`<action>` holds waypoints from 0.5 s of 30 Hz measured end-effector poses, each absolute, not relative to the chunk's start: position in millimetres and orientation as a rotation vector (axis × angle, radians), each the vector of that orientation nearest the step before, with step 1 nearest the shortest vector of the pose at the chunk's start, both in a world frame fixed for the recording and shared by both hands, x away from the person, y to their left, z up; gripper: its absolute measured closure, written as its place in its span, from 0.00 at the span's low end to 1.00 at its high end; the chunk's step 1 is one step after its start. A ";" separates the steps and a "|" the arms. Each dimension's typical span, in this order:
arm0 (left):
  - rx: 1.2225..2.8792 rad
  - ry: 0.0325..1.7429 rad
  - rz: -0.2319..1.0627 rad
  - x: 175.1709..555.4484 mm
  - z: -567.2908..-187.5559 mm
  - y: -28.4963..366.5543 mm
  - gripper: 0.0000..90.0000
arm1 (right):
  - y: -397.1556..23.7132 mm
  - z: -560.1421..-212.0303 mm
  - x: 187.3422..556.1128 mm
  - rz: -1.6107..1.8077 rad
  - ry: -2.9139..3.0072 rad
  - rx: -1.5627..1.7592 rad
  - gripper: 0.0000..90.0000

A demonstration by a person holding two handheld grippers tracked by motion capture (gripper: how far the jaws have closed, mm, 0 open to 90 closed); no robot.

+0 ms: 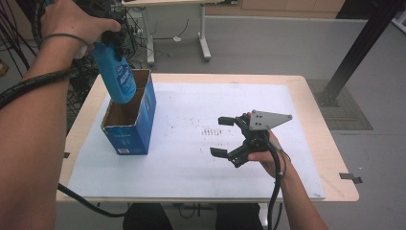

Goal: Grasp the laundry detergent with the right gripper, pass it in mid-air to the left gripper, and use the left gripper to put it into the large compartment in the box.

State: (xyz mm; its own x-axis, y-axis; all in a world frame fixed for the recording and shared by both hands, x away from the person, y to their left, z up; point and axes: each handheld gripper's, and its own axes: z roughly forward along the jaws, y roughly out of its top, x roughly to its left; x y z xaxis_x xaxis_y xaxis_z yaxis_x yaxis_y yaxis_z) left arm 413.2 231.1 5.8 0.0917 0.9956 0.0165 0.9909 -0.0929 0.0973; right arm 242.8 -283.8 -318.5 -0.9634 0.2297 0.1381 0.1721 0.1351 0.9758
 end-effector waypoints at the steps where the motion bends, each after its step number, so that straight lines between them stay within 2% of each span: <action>1: 2.273 2.078 0.119 413.6 3.4 231.2 0.42 | -284.1 -318.8 242.8 1.998 2.331 0.413 0.03; 15: 2.267 2.114 0.105 417.4 -27.2 232.0 0.42 | -285.2 -321.1 240.9 1.995 2.329 0.424 0.03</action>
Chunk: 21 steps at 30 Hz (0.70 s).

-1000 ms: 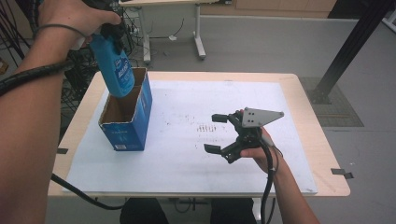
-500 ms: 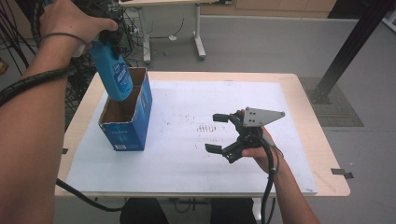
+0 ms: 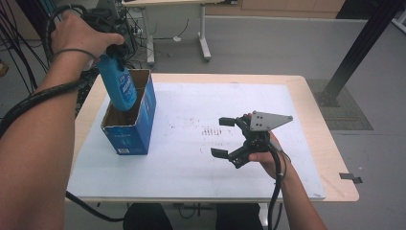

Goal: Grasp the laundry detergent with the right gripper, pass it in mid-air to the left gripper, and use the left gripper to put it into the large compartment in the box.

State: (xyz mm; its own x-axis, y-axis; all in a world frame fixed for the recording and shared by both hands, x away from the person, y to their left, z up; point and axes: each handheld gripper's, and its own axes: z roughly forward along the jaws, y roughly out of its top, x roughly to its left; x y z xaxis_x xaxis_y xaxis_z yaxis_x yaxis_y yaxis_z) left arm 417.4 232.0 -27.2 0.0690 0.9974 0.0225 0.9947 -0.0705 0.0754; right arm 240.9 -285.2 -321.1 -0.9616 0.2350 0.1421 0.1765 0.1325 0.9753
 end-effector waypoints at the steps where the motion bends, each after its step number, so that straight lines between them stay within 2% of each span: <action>1: 2.268 2.116 0.105 417.6 -29.6 232.0 0.42 | -285.4 -320.8 240.5 1.991 2.330 0.423 0.03; 21: 2.283 2.122 0.108 417.1 -73.2 228.7 0.42 | -286.1 -322.2 239.5 1.992 2.324 0.432 0.03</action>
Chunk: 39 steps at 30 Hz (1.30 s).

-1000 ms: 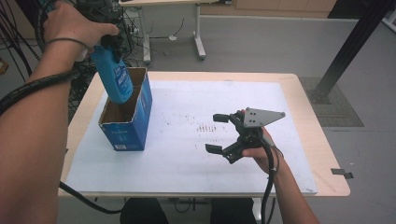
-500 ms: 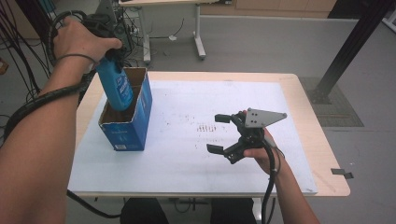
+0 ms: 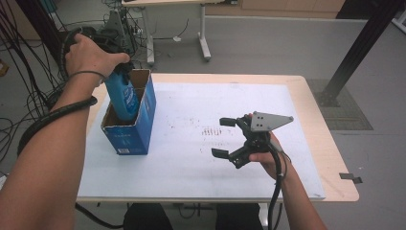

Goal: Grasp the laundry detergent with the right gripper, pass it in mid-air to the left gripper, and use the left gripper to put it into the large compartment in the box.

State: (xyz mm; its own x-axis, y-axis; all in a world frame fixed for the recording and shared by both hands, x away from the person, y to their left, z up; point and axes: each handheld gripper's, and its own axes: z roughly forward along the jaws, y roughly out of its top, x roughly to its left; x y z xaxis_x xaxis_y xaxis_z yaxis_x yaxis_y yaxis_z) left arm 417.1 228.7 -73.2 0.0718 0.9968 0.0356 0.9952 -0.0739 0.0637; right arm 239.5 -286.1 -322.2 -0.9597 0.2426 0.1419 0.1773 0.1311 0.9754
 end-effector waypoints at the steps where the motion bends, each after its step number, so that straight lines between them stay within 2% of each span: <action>1: 2.285 2.118 0.112 416.6 -75.9 228.3 0.42 | -286.0 -322.2 239.5 1.992 2.324 0.432 0.03; 39: 2.281 2.155 0.056 415.6 -144.2 230.1 0.42 | -286.7 -323.7 238.7 1.987 2.328 0.438 0.03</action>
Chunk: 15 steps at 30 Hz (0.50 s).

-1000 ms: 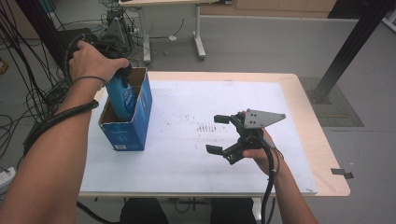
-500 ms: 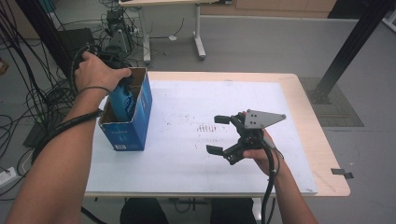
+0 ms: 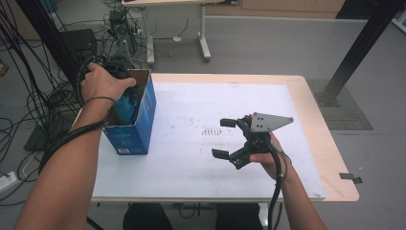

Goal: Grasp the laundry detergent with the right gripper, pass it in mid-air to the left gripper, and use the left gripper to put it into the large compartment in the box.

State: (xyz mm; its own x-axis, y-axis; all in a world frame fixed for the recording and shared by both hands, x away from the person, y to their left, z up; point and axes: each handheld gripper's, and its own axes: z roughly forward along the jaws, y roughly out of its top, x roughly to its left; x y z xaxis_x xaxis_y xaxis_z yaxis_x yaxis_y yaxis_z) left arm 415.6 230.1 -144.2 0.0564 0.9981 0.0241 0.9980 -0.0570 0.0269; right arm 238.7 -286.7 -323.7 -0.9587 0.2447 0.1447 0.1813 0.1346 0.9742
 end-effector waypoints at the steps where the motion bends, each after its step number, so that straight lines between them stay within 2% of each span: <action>1: 2.283 2.155 0.058 415.4 -145.2 229.8 0.42 | -286.5 -323.5 238.8 1.987 2.329 0.437 0.03; 15: 2.304 2.173 0.043 414.4 -165.1 229.6 0.42 | -286.0 -323.5 238.3 1.986 2.334 0.436 0.03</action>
State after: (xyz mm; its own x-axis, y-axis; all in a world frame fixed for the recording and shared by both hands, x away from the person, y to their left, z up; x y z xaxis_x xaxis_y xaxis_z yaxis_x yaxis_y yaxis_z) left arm 414.4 229.6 -165.1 0.0587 0.9976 0.0373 0.9983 -0.0587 -0.0003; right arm 238.3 -286.0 -323.5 -0.9593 0.2420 0.1458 0.1826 0.1372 0.9736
